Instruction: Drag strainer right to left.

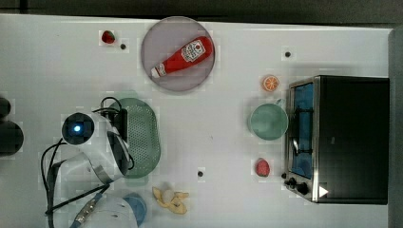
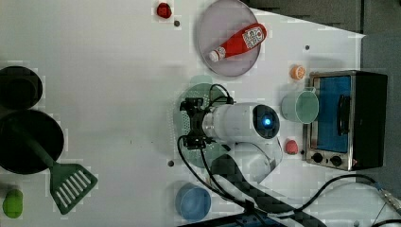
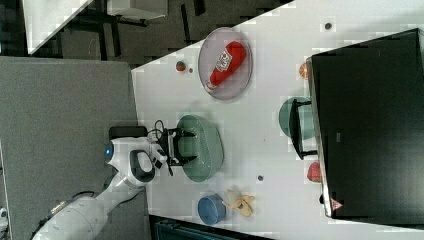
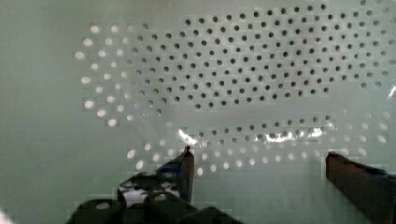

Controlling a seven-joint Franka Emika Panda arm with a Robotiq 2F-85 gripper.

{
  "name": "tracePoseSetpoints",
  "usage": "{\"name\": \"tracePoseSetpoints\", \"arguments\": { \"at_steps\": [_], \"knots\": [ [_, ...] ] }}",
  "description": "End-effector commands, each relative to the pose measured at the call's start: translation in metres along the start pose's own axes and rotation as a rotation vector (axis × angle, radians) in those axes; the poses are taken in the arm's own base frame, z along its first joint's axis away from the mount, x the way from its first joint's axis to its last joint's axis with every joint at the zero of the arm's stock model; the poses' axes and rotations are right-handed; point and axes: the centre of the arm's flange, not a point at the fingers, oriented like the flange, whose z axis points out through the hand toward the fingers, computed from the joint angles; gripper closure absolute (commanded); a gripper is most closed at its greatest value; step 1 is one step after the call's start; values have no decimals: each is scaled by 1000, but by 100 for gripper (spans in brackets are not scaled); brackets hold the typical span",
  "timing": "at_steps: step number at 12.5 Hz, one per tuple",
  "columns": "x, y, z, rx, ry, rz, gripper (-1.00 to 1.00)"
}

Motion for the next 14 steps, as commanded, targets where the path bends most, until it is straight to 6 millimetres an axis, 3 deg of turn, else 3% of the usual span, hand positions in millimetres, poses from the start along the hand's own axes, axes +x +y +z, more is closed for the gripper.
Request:
{"name": "tracePoseSetpoints", "arguments": {
  "at_steps": [1,14],
  "knots": [
    [-47,8,9,-4,-26,9,-100],
    [-128,4,16,8,-116,84,-100]
  ]
}}
